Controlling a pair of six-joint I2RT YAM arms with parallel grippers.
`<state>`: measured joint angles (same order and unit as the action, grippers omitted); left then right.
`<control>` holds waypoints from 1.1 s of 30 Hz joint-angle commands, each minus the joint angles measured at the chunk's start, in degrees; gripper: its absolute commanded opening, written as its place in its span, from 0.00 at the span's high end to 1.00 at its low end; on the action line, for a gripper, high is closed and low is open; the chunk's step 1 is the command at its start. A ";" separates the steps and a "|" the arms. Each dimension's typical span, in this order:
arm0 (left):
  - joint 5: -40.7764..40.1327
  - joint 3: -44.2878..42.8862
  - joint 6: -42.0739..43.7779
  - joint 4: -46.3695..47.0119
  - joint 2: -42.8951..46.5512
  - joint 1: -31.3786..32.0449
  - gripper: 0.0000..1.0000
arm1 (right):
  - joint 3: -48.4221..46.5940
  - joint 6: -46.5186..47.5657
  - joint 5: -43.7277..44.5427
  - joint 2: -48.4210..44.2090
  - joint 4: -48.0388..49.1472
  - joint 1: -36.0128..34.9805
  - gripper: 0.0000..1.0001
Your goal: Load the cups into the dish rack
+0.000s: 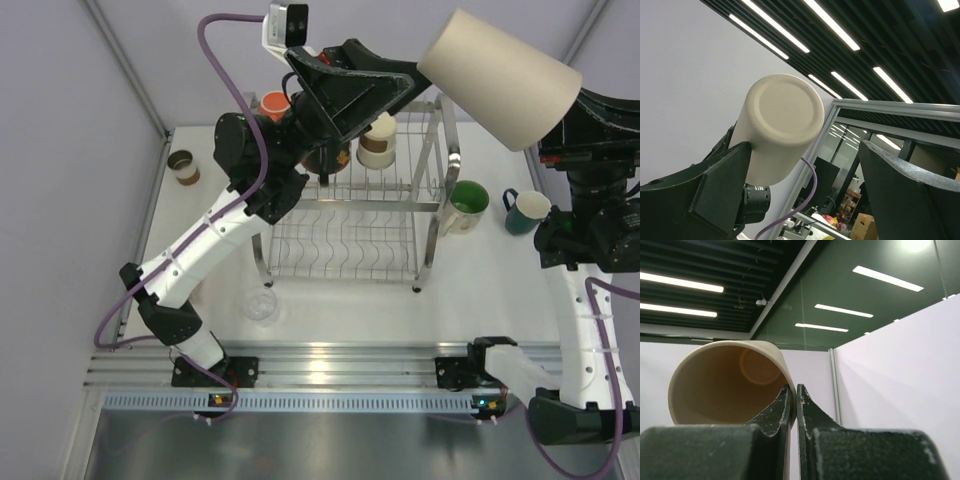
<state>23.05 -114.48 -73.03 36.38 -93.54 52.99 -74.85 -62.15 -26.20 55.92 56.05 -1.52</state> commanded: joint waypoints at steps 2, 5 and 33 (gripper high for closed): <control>-1.16 -2.94 1.67 5.28 -1.65 0.97 0.06 | 1.28 5.54 2.11 0.42 2.75 -3.04 1.00; -2.04 -4.00 1.14 5.28 -3.40 0.97 0.08 | 2.25 8.53 1.85 0.59 2.40 -4.71 1.00; -7.41 2.75 11.33 3.08 0.37 0.97 1.00 | 12.71 23.65 -2.81 -3.71 -11.22 -7.18 0.88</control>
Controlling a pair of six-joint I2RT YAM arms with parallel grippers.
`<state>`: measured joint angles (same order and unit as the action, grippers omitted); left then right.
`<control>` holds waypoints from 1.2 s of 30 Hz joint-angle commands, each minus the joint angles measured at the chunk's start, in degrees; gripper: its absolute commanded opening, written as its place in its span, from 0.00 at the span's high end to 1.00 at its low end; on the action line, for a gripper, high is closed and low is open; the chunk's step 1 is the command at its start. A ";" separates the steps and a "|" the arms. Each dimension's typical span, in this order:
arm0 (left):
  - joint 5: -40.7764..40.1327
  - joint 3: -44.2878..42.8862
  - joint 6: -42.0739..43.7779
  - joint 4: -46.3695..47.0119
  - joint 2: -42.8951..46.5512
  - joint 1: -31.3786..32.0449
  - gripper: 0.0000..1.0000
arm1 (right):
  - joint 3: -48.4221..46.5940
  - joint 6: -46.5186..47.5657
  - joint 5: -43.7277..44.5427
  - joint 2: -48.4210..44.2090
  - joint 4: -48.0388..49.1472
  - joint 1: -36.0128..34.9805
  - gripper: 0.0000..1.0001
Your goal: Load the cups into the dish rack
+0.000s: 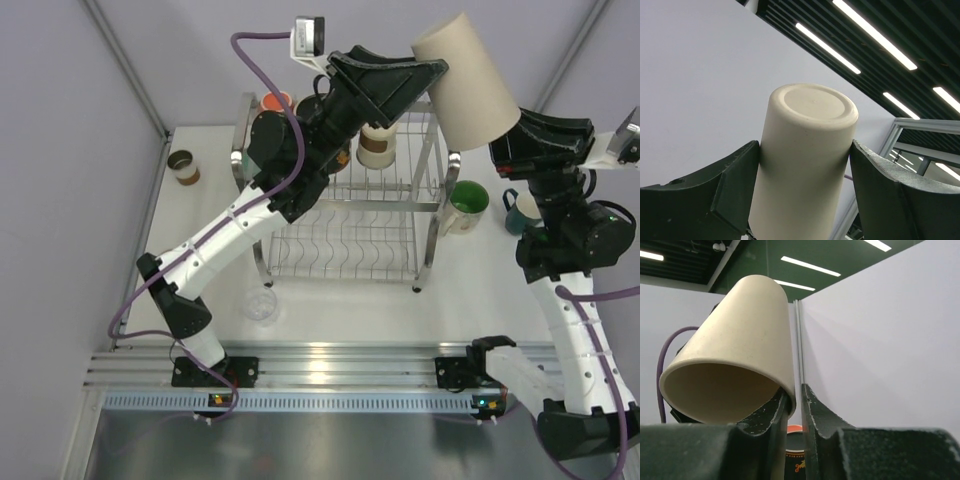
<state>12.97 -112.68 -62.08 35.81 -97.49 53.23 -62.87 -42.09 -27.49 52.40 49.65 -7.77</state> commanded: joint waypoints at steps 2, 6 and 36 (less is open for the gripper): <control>2.41 2.72 1.17 3.65 6.07 0.73 1.00 | 0.21 4.03 -1.34 -0.54 -6.22 -0.93 0.74; 1.09 6.33 6.25 0.76 9.42 0.73 1.00 | -0.15 5.43 -1.08 -1.16 -8.86 -0.84 0.64; -12.36 -12.03 47.48 -35.55 -0.94 0.65 1.00 | 2.14 25.21 2.51 -17.86 -51.30 -0.67 0.25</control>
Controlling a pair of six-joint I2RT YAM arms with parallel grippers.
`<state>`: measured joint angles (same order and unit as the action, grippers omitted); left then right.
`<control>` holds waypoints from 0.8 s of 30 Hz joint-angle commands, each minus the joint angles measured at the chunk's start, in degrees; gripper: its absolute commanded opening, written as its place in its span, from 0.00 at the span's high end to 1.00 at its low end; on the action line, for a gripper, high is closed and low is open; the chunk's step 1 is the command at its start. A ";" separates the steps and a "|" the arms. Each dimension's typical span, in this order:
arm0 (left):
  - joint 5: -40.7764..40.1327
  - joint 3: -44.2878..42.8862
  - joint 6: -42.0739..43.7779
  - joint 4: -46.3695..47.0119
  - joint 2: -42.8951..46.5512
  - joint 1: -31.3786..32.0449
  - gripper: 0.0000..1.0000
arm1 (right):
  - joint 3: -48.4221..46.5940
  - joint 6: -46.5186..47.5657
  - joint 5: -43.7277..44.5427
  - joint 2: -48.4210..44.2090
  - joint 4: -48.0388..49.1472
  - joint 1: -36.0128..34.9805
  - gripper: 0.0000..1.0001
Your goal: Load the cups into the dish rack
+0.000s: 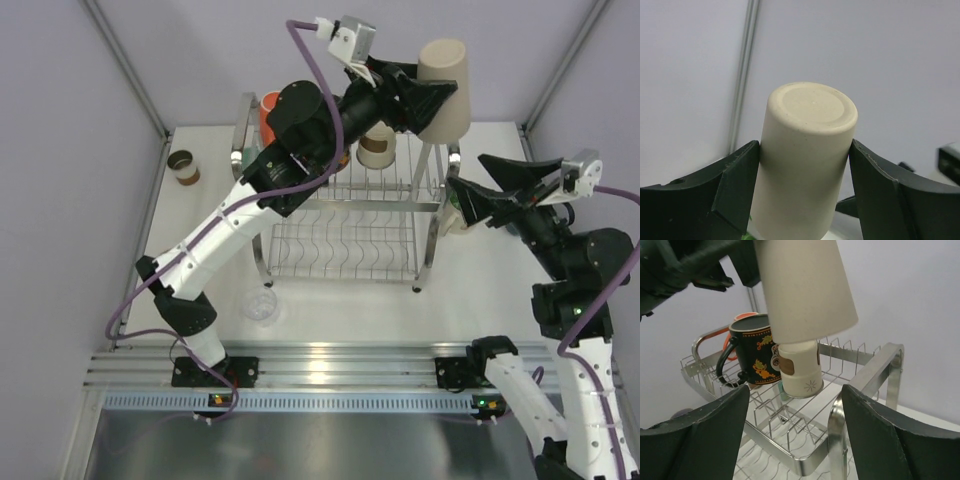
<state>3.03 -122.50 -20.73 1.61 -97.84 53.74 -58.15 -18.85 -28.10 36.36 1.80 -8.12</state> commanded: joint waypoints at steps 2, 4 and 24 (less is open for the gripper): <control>-4.78 -2.22 8.24 -3.10 -1.12 0.14 1.00 | -3.37 2.06 4.71 -3.39 -4.26 -0.32 0.25; -4.52 -2.48 9.04 -3.19 -2.26 0.23 1.00 | -3.98 2.24 5.60 -4.27 -4.27 -0.32 0.25; -11.55 -0.02 16.25 -4.86 -4.20 0.23 1.00 | -10.93 6.28 8.58 -6.21 -9.54 -0.84 0.23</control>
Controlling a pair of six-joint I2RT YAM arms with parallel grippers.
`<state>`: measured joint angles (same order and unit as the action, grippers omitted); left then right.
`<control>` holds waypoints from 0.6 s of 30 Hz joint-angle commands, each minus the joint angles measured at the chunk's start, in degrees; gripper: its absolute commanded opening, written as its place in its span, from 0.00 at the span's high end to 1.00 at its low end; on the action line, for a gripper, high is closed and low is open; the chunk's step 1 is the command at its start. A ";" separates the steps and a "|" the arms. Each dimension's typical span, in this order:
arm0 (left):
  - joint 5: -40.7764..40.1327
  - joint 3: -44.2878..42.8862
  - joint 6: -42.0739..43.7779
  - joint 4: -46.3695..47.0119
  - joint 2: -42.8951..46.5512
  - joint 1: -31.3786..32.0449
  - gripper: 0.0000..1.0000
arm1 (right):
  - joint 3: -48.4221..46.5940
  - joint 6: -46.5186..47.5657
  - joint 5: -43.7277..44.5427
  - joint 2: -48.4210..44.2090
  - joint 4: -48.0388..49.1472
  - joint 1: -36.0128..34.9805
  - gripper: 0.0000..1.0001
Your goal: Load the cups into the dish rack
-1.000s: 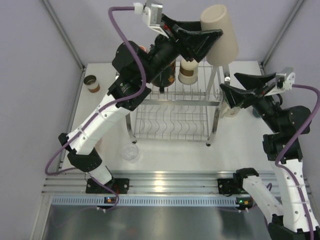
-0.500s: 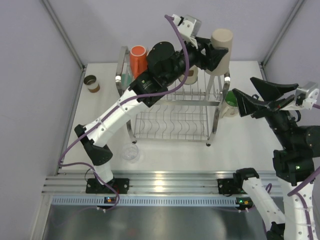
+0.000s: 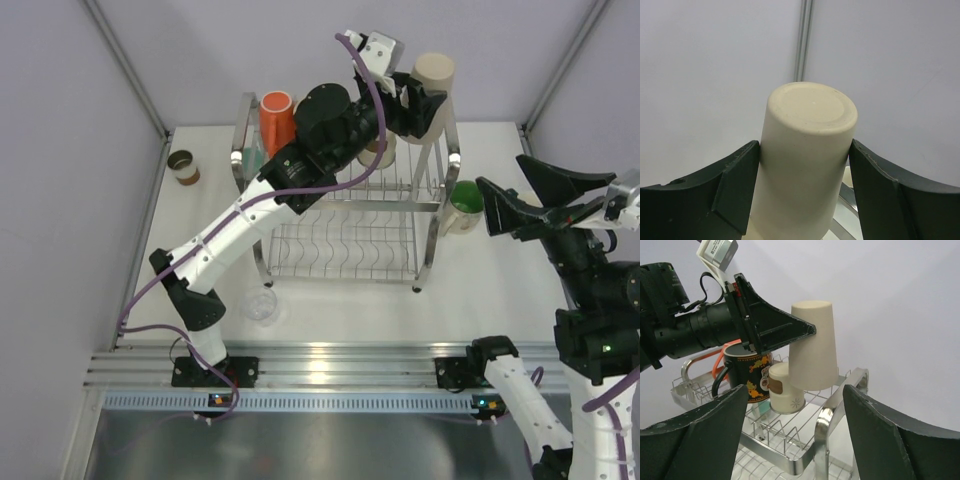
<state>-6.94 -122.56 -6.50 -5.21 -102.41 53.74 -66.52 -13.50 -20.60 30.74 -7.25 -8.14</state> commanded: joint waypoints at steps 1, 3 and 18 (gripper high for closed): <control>-1.59 0.04 2.02 1.87 0.20 0.23 1.00 | -2.91 0.93 0.91 -0.60 -0.58 -0.82 0.23; -1.50 0.04 2.46 2.05 -0.07 0.23 1.00 | -3.09 0.93 0.65 -0.77 -0.84 -0.82 0.23; 1.49 0.83 0.09 6.97 -0.07 0.23 1.00 | -1.51 2.60 1.09 -1.21 -0.84 -1.61 0.23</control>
<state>-6.22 -121.60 -5.91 -3.14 -102.72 53.74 -67.29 -12.03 -20.40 29.98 -8.67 -8.58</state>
